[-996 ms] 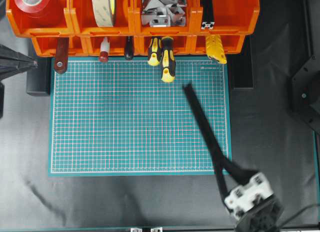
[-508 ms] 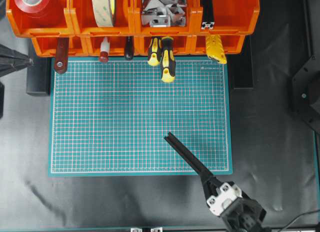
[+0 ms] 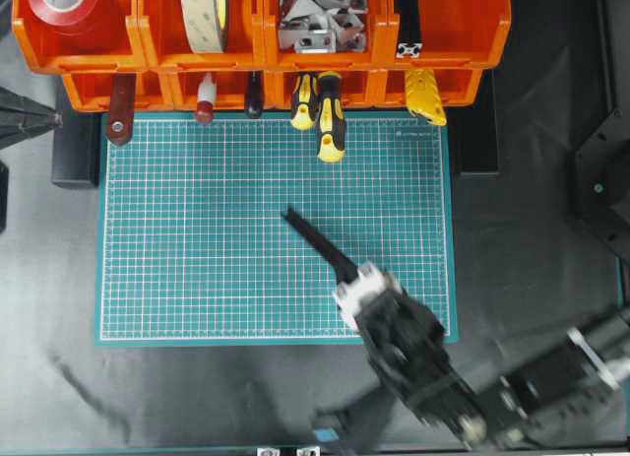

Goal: Pick frame from container rack with right arm.
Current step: 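Pull the extrusion out of the rack onto the mat with right gripper, then lower the extrusion onto the mat and open the right gripper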

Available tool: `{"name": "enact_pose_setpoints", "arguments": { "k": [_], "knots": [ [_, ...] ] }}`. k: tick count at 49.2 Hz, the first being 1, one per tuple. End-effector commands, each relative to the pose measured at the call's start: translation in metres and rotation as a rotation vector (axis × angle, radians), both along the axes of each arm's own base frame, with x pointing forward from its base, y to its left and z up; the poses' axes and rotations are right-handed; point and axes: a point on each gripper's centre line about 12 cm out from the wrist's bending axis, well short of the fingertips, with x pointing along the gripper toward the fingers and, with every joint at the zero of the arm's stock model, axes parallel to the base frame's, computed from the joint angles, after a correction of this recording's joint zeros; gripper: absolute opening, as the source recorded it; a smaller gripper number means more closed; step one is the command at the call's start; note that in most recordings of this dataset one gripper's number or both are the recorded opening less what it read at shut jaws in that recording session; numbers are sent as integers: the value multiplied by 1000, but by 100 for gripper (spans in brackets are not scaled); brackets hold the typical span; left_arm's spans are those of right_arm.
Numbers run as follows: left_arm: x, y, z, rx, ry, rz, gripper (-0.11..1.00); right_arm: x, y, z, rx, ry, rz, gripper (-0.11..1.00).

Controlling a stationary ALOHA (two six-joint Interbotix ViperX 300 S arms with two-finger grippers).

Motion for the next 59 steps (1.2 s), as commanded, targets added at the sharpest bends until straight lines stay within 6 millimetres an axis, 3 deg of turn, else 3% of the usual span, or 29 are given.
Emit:
{"name": "enact_pose_setpoints", "arguments": {
  "k": [1,15,49,59],
  "knots": [
    [1,0,13,0,-32,1,0,14,-13,12,24,-39,-22,26],
    [2,1,11,0,-25,3,0,27,-26,-10,37,20,-5,26],
    [0,0,13,0,-34,1,0,23,-10,-25,194,20,-42,27],
    [0,1,14,0,-38,3,0,21,-4,-26,215,20,-34,63]
  ]
}}
